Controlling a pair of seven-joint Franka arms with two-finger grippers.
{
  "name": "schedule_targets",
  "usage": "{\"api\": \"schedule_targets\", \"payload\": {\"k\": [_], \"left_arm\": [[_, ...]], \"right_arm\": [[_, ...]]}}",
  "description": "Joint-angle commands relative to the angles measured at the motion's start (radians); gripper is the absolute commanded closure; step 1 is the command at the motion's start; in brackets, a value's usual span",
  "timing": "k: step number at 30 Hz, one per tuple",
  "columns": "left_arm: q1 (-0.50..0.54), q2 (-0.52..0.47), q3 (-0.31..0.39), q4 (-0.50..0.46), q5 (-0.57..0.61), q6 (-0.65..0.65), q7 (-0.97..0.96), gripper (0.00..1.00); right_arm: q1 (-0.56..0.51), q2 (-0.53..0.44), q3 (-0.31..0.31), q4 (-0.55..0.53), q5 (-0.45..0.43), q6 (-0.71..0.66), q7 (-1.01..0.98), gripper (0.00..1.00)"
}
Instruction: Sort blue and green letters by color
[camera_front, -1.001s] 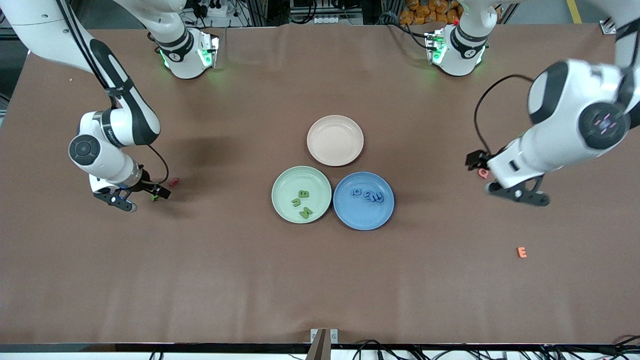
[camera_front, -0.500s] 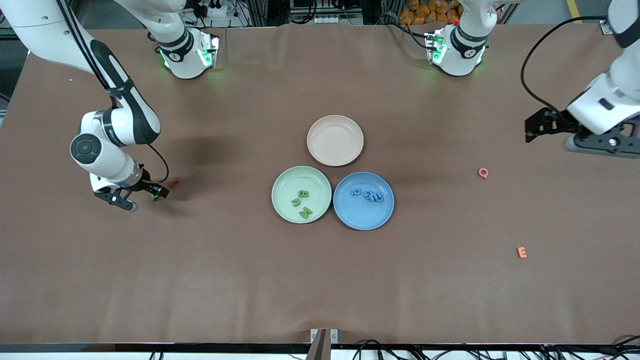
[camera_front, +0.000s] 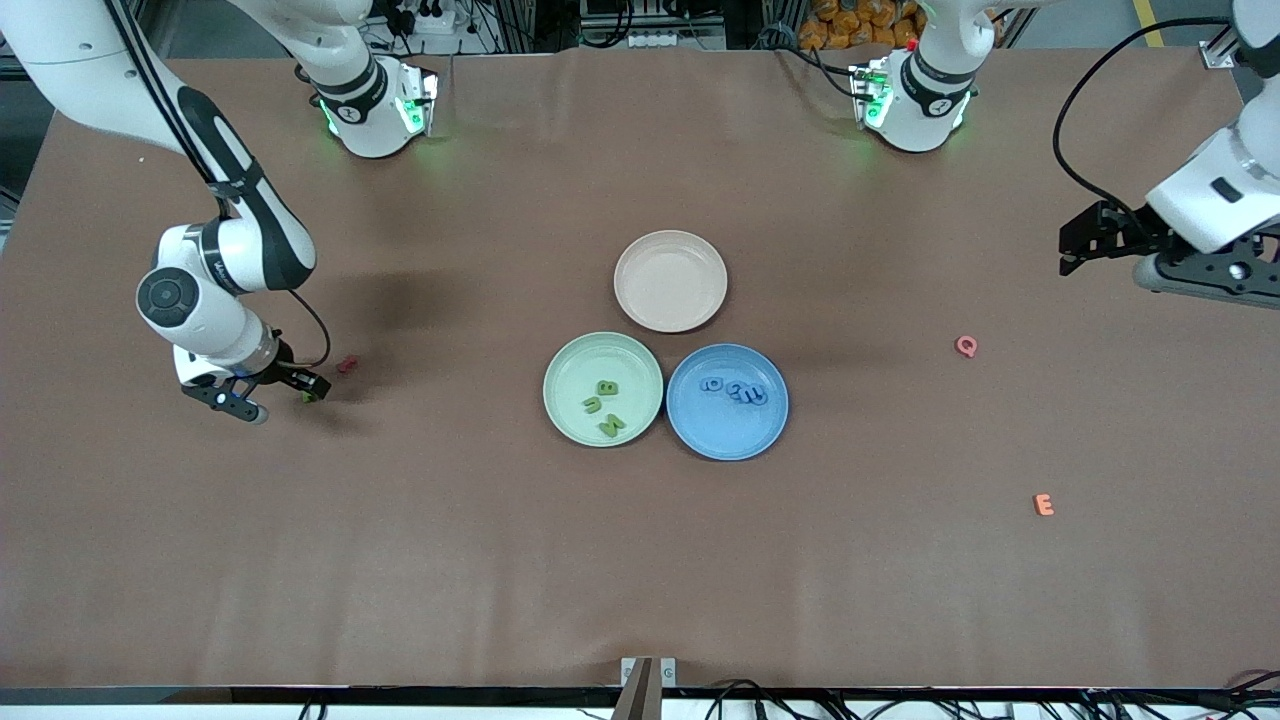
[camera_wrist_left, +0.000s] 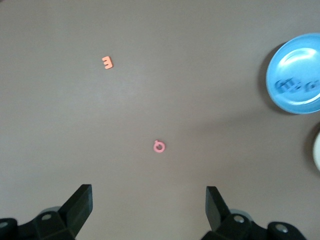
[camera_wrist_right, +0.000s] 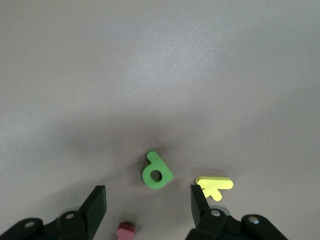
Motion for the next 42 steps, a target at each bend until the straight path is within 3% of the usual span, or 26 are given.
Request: {"api": "schedule_targets", "payload": {"k": [1,17,42], "left_arm": [[-0.004,-0.003,0.012,0.032,-0.028,-0.029,-0.025,0.0],[0.019,0.009,0.012,0.052,-0.036,-0.044,-0.022,0.0],[0.028,0.017,0.009,0.052,-0.038,-0.044,-0.022,0.0]], "right_arm": [[-0.017,0.002,0.008,-0.007,-0.026,0.018,-0.005,0.32],[-0.017,0.002,0.008,-0.007,-0.026,0.019,-0.005,0.38],[-0.017,0.025,0.008,-0.005,-0.026,0.05,-0.005,0.38]]}}
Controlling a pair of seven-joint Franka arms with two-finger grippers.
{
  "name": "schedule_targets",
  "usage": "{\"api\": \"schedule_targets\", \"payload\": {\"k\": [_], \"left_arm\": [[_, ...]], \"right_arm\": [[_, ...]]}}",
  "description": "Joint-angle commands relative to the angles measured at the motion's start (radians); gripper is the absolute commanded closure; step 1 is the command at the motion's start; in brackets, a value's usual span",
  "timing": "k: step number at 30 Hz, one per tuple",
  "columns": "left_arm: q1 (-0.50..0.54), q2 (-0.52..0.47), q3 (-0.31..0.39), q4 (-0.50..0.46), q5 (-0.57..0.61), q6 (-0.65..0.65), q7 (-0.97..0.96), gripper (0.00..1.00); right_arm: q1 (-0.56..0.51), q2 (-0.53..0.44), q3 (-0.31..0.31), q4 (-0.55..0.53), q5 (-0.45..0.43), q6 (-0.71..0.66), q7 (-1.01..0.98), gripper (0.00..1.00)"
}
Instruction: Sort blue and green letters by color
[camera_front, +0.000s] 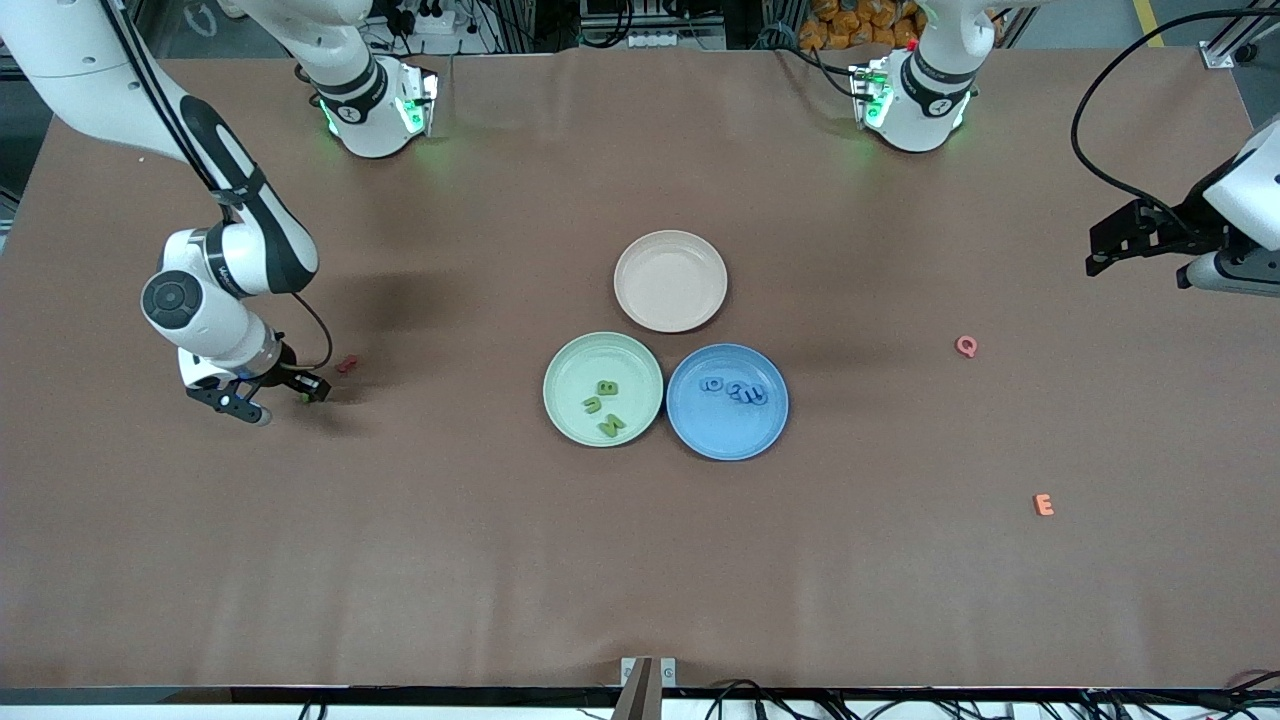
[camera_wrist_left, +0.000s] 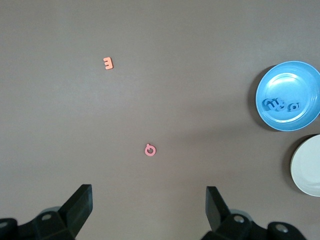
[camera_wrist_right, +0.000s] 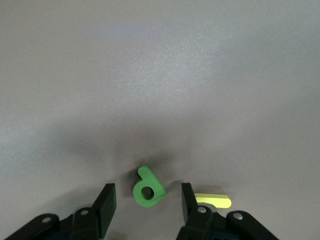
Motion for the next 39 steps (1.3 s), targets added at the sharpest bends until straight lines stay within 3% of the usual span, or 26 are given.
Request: {"api": "schedule_targets", "payload": {"k": [1,6,14,25,31,39], "left_arm": [[0.004,0.008,-0.001,0.025,-0.025,-0.024,-0.009,0.0],[0.006,0.008,-0.001,0.025,-0.025,-0.024,-0.003,0.0],[0.002,0.008,-0.003,0.024,-0.014,-0.024,-0.004,0.0],[0.004,0.008,-0.005,0.025,-0.014,-0.024,0.0,0.0],[0.004,0.008,-0.005,0.025,-0.014,-0.024,-0.001,0.0],[0.002,0.008,-0.005,0.029,-0.012,-0.024,-0.007,0.0]], "right_arm": [[-0.017,0.001,0.009,-0.005,-0.026,0.015,0.001,0.38],[-0.017,0.001,0.009,-0.005,-0.026,0.016,0.001,0.39],[-0.017,0.004,0.009,-0.005,-0.026,0.015,0.002,0.63],[-0.017,0.009,0.009,-0.005,-0.027,0.017,0.002,0.64],[-0.018,0.007,0.009,-0.005,-0.026,0.017,0.001,0.81],[-0.017,-0.005,0.009,-0.002,-0.024,0.01,0.006,0.96]]}}
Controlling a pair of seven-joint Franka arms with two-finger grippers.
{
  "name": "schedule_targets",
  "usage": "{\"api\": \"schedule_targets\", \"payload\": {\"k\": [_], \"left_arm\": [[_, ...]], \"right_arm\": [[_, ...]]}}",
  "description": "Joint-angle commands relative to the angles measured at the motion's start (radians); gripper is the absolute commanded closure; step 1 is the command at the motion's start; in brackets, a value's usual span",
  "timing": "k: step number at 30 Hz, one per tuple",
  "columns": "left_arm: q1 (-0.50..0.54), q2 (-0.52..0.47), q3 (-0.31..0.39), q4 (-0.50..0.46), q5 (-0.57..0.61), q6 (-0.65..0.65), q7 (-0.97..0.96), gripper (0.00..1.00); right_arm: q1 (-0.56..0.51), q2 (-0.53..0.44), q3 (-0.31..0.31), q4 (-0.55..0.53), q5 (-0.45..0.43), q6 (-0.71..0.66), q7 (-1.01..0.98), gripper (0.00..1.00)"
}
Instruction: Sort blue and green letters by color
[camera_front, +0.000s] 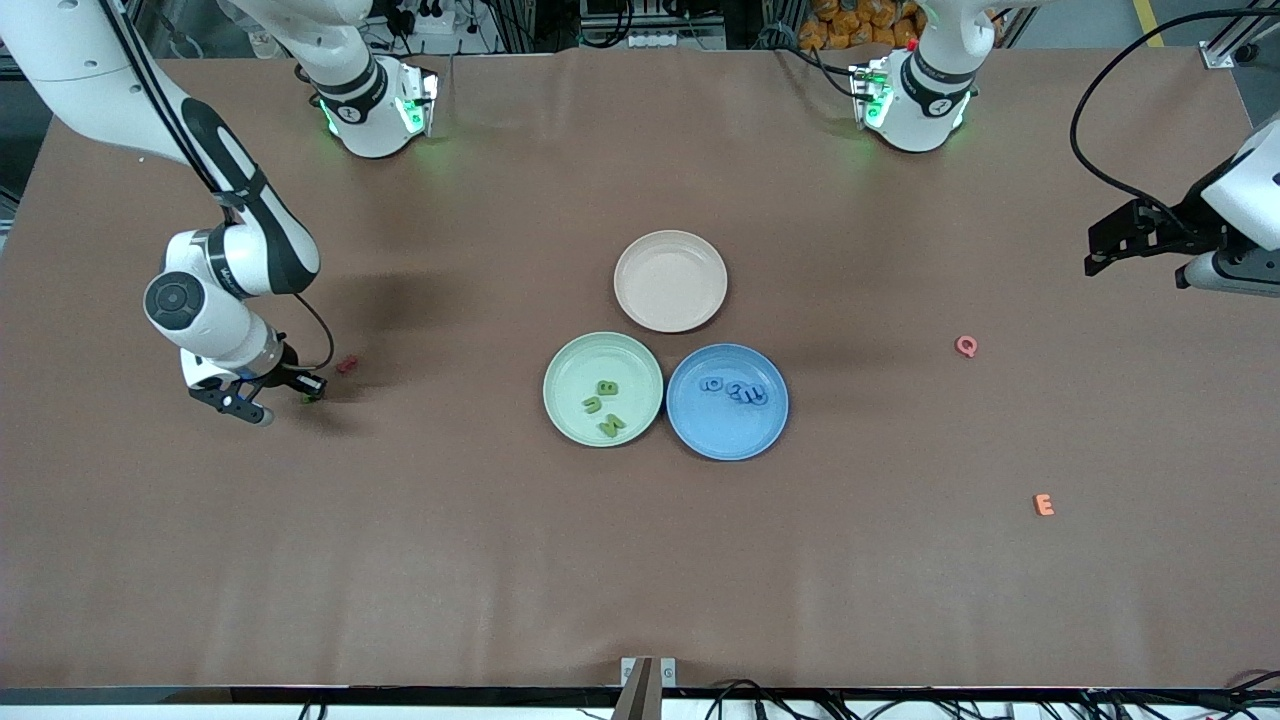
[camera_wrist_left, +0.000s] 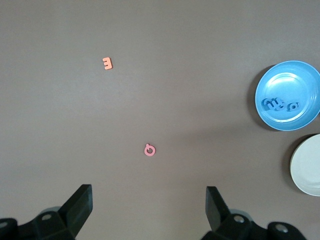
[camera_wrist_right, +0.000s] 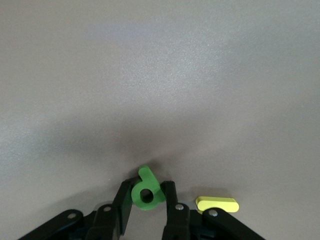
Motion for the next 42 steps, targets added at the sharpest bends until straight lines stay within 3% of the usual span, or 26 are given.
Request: {"api": "schedule_targets", "payload": {"k": [1,12,19,28,42], "left_arm": [[0.003,0.008,-0.003,0.028,-0.012,-0.022,-0.007,0.0],[0.006,0.008,-0.003,0.028,-0.014,-0.024,0.0,0.0],[0.006,0.008,-0.003,0.028,-0.02,-0.024,-0.003,0.0],[0.006,0.01,-0.001,0.028,-0.012,-0.024,0.002,0.0],[0.003,0.008,-0.003,0.028,-0.012,-0.022,-0.004,0.0]], "right_arm": [[-0.017,-0.013,0.009,-0.002,-0.022,0.003,0.01,0.96],[0.012,-0.068,0.012,0.003,0.007,-0.057,0.039,0.97],[0.078,-0.082,0.023,0.015,0.105,-0.072,0.088,0.97],[0.268,-0.086,0.026,0.086,0.145,-0.104,0.388,0.97],[0.492,-0.03,0.084,0.265,0.162,-0.178,0.775,0.97]]}}
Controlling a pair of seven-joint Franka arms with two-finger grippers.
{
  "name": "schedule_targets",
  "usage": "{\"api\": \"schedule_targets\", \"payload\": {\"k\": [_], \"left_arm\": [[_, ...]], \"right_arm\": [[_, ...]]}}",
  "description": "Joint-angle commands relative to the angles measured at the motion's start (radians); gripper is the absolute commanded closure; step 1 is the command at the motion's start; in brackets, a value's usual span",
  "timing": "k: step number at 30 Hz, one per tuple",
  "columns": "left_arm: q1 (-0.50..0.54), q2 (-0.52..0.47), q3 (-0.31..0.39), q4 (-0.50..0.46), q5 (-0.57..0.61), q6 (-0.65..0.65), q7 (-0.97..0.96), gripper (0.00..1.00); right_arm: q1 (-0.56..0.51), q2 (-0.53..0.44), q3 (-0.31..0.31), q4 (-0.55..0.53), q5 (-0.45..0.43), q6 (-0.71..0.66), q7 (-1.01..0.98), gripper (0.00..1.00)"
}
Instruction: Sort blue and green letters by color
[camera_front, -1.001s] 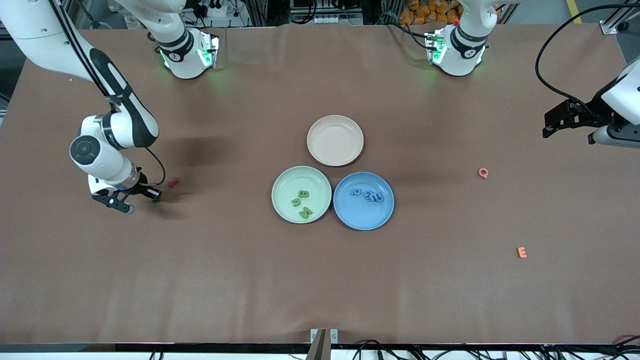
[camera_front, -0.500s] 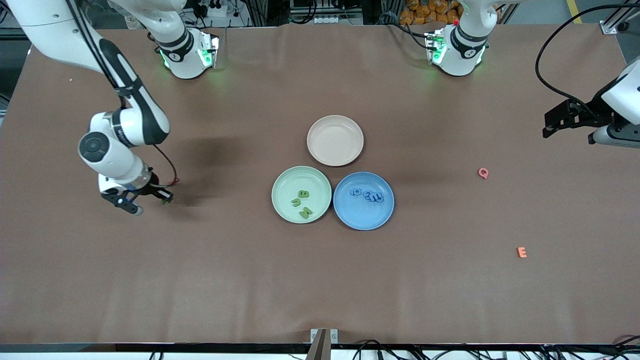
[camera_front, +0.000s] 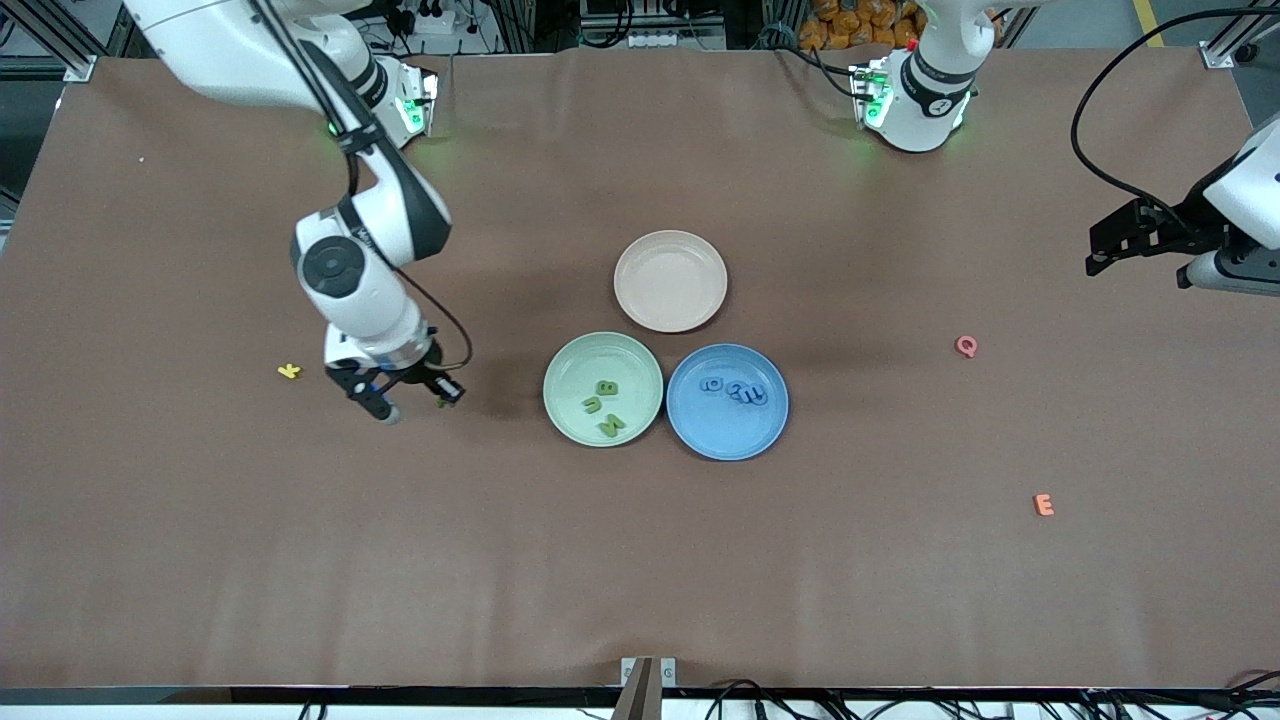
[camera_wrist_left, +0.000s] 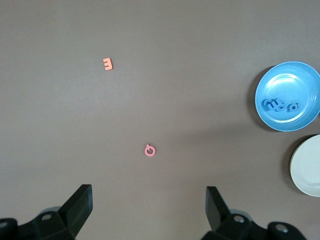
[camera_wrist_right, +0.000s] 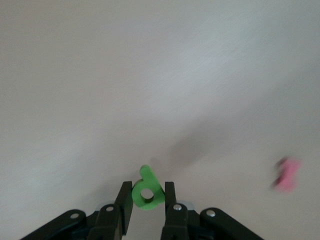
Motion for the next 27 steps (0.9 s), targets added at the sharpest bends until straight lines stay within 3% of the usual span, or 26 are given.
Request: {"api": "schedule_targets", "payload": {"k": [1,19,21,22,24,27], "left_arm": [[0.002,0.008,-0.003,0.026,-0.012,-0.024,-0.004,0.0],[0.003,0.008,-0.003,0.026,-0.012,-0.024,-0.006,0.0],[0.002,0.008,-0.003,0.026,-0.012,-0.022,-0.009,0.0],[0.002,0.008,-0.003,0.026,-0.012,-0.024,-0.01,0.0],[0.0,0.008,-0.005,0.026,-0.012,-0.024,-0.012,0.0],[0.0,0.008,-0.005,0.026,-0.012,-0.022,-0.013,0.0]], "right_arm": [[0.044,0.043,0.026,0.07,0.016,-0.024,0.111,0.97],[0.242,0.254,0.03,0.294,0.006,-0.03,0.335,0.97],[0.242,0.258,0.03,0.294,0.001,-0.03,0.334,0.85],[0.242,0.261,0.03,0.294,0.0,-0.03,0.328,0.64],[0.242,0.262,0.03,0.294,-0.003,-0.03,0.324,0.0],[0.241,0.259,0.03,0.294,-0.025,-0.031,0.321,0.0]]}}
